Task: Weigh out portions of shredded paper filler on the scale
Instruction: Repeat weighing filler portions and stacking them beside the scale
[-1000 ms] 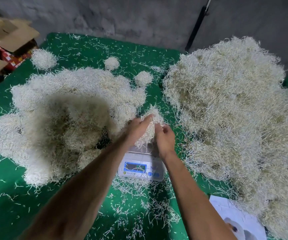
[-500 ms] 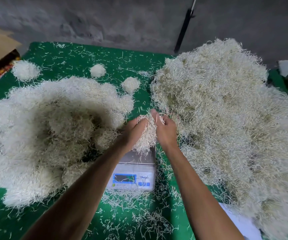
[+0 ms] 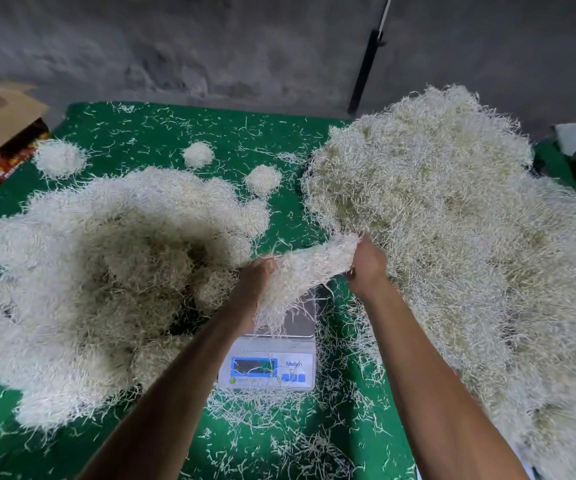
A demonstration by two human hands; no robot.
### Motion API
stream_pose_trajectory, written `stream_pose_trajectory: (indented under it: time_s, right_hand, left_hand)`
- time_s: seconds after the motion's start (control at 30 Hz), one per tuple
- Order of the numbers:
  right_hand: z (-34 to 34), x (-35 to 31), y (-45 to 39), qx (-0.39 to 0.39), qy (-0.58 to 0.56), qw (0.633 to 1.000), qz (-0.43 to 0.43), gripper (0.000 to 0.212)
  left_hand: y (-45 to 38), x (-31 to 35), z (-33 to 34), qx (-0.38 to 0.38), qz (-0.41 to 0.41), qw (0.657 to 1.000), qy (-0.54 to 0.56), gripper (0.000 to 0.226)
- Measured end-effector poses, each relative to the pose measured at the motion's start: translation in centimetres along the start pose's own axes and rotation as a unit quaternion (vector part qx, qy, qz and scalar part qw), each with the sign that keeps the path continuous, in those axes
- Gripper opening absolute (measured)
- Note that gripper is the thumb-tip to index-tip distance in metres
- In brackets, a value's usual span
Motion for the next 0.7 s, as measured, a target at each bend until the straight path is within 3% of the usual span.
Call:
stream_pose_trajectory:
  time_s: [0.1,0.13,0.2,0.23,0.33,0.4,0.5,0.57,0.63,0.67,0.7]
  right_hand:
    - [1.7,1.8,3.1,-0.101,0.165,0.977,-0.088,0.099]
    - [2.1,2.5,3.8,-0.113,0.251,0.955,-0.109,0.097]
    - [2.4,2.7,3.3,-0.119,0.297,0.94,-0.12,0.067]
    - [2.3,2.3,2.2,-0.108,0.282,0.946,-0.115,0.055]
    - [1.2,-0.3,0.7,-0.036,0.224,0.972,-0.058,0.06]
    - [0.2,-2.1,-0.2,0.006,0.181,0.983,-0.04,0.048]
    - [-2.3,-5.5,-1.8,0.061,0.085,0.994,-0.014,0.041]
    - [-4.0,-6.6,-2.3,0.087,0.056,0.994,-0.031,0.039]
    - [-4.4,-7.0,-2.3,0.097,0.063,0.99,-0.082,0.043]
    - [-4.3,-7.1,-1.7,0.116,0.125,0.978,-0.119,0.049]
    - [-4.0,-7.1,-1.1,0.149,0.263,0.94,-0.155,0.056]
  left_hand:
    - [-0.3,-0.3,-0.6,0.023,-0.009,0.999,-0.029,0.013]
    - [-0.5,-0.3,-0.4,0.012,-0.019,0.998,-0.066,0.013]
    - [-0.6,0.1,-0.3,0.012,-0.017,0.992,-0.123,0.009]
    - [-0.2,-0.2,-0.4,0.011,0.001,0.993,-0.114,0.006]
    - [2.3,-0.4,-1.9,-0.028,0.034,0.999,-0.029,0.011]
    - [2.6,-1.1,-3.5,-0.022,0.005,1.0,-0.014,0.019]
    - [1.8,-2.9,-6.1,0.015,-0.088,0.987,0.134,0.049]
    - [1.5,-4.0,-7.5,0.032,-0.104,0.989,0.098,0.053]
    - [1.6,-4.3,-7.8,0.066,-0.08,0.992,0.065,0.049]
    - [1.6,-4.4,-7.4,0.085,-0.055,0.993,0.06,0.045]
    - [1.6,-4.3,-6.7,0.105,-0.038,0.992,0.053,0.041]
Point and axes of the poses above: each hand's wrist, its own y-axis away from the middle knuckle, its own z-axis out of the palm, x = y × z, the point moved 2 cm from there along -y, towards the middle knuckle, and after that the axes turned 15 degrees about z, right-handed, at the moved point
